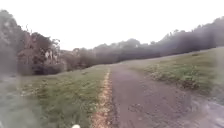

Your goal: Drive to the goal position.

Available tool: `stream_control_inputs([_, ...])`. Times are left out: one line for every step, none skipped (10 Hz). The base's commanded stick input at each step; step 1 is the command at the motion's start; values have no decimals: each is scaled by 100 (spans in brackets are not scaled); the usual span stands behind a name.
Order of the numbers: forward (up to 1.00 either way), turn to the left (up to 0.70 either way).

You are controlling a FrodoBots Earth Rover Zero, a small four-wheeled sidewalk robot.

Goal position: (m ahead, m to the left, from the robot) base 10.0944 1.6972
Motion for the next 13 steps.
stream_control_inputs([70, 0])
stream_control_inputs([70, 0])
stream_control_inputs([70, 0])
stream_control_inputs([70, 0])
stream_control_inputs([70, 0])
stream_control_inputs([70, 0])
stream_control_inputs([70, 0])
stream_control_inputs([70, 0])
stream_control_inputs([70, 0])
stream_control_inputs([70, 0])
stream_control_inputs([70, 0])
stream_control_inputs([70, 0])
stream_control_inputs([70, 0])
